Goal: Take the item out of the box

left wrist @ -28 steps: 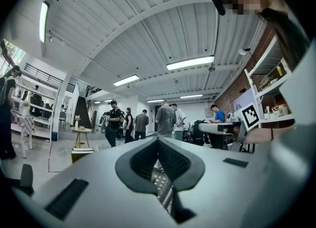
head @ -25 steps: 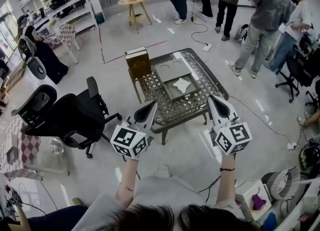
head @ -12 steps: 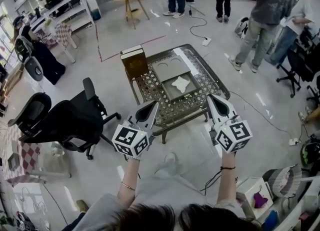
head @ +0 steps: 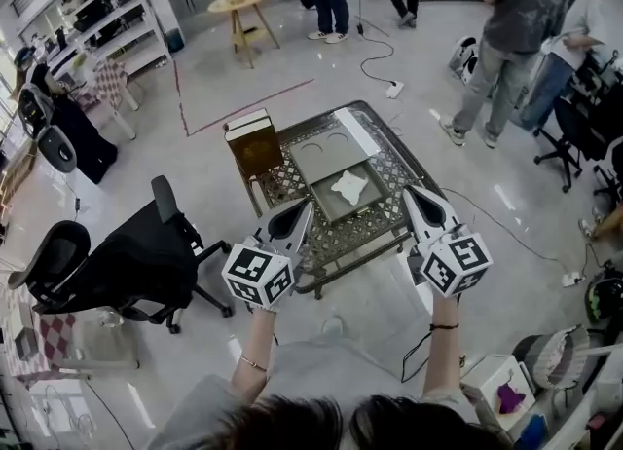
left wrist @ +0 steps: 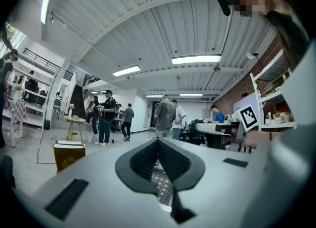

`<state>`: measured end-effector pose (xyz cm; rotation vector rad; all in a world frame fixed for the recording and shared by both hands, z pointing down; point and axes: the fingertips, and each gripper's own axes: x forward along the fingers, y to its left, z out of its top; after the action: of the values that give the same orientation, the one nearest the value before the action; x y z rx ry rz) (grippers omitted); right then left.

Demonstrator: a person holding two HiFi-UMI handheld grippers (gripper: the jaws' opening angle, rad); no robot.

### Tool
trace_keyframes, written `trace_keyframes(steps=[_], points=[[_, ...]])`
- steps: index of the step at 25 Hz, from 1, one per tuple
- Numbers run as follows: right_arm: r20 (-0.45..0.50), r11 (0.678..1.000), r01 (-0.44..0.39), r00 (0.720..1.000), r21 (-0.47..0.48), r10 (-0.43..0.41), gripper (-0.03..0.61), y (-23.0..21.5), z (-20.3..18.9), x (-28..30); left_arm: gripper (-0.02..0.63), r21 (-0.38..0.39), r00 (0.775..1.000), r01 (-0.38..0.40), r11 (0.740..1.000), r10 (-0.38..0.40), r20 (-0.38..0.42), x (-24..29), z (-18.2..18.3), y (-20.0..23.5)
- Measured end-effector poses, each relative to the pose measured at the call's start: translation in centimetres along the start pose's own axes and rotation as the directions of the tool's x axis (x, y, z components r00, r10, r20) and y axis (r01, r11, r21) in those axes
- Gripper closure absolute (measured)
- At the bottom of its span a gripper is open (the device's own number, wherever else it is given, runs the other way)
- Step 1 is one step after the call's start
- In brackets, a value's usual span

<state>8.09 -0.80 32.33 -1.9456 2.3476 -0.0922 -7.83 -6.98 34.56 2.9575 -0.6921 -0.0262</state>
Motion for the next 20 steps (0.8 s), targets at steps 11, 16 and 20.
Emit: trace_keyframes(steps=[11, 16, 20], points=[[-0.024, 1.000, 0.014, 1.000, -0.017, -0.014, 0.557, -1.4, -0.8, 4.4, 0.597, -0.037, 0.999, 0.053, 0.998, -0.053, -0.003, 4.2, -0.5, 3.2], [-0.034, 1.000, 0.010, 0.999, 0.017, -0.010, 0.557, -2.3, -1.7, 5.0, 0.597, -0.057, 0.998, 0.046, 0.997, -0.047, -0.029, 5.5, -1.6, 3.8], [-0.038, 0.999, 0.021, 0.999, 0.036, -0.020, 0.557, -3.9, -2.1, 5.6, 0.597, -0.061, 0.998, 0.044, 0.997, -0.046, -0.043, 6.7, -2.0, 3.7]])
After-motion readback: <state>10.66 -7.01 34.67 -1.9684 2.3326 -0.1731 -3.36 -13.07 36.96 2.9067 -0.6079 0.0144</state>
